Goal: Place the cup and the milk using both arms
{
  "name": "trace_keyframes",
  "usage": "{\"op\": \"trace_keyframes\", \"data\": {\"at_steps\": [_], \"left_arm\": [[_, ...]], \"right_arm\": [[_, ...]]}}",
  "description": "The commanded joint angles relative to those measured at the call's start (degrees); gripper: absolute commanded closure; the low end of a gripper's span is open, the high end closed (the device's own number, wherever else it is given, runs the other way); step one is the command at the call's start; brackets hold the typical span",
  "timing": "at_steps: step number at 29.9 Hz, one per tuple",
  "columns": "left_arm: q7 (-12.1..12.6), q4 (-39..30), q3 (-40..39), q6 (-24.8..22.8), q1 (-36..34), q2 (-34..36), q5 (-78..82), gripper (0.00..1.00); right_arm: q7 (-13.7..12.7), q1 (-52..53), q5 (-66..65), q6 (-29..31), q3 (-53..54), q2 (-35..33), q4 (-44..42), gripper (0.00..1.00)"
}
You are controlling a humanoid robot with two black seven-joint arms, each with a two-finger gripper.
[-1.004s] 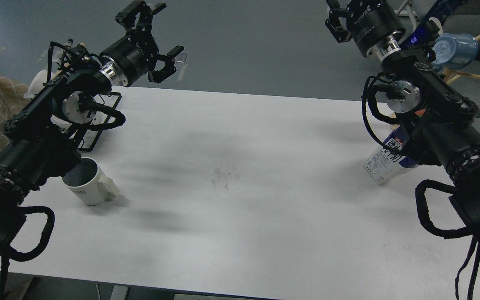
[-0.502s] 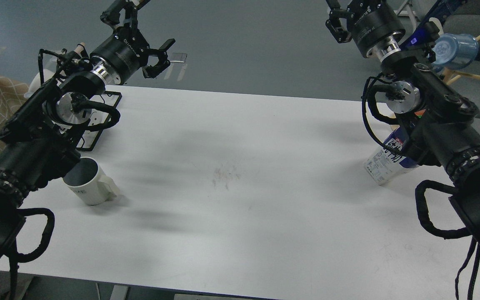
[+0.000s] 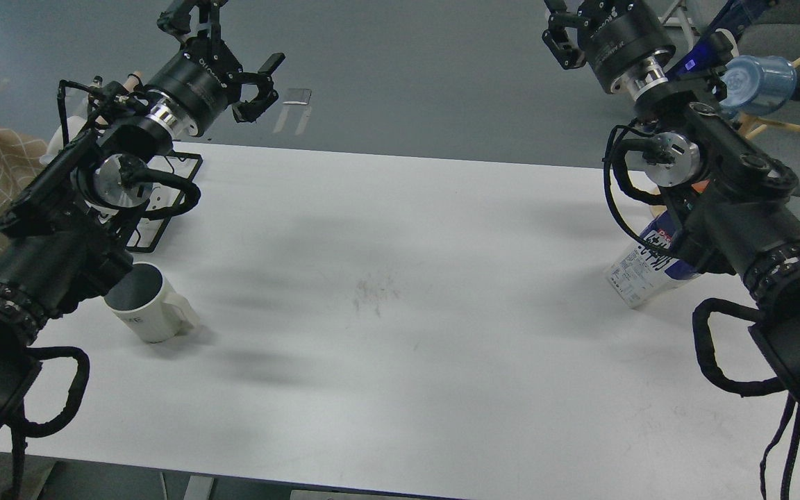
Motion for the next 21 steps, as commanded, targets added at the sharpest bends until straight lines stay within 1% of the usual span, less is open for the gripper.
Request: {"op": "trace_keyframes", "data": {"at_steps": [1,4,8,15,21], "left_arm": [[0.2,0.0,0.0,0.4,0.1,-0.3,0.0,0.01],[0.8,0.0,0.0,0.7,-0.1,-0.5,0.1,0.01],[1.0,-0.1,-0.1,2.7,-0.2,-1.0,0.0,0.01],[-0.1,-0.6,0.0,2.0,0.2,-1.2,0.1,0.01],[0.0,-1.0,0.7,2.0,0.1,-1.0,1.5,0.01]], "right_arm": [[0.0,0.0,0.0,0.2,-0.3,0.0,0.0,0.0],[0.0,0.0,0.0,0.2,-0.4,0.0,-0.1,0.0],[0.0,0.1,0.0,0.4,-0.4,0.0,0.0,0.0],[0.0,0.0,0.0,0.3,-0.4,0.0,0.0,0.0],[0.0,0.3,0.0,0.3,-0.3,0.0,0.0,0.0]]}}
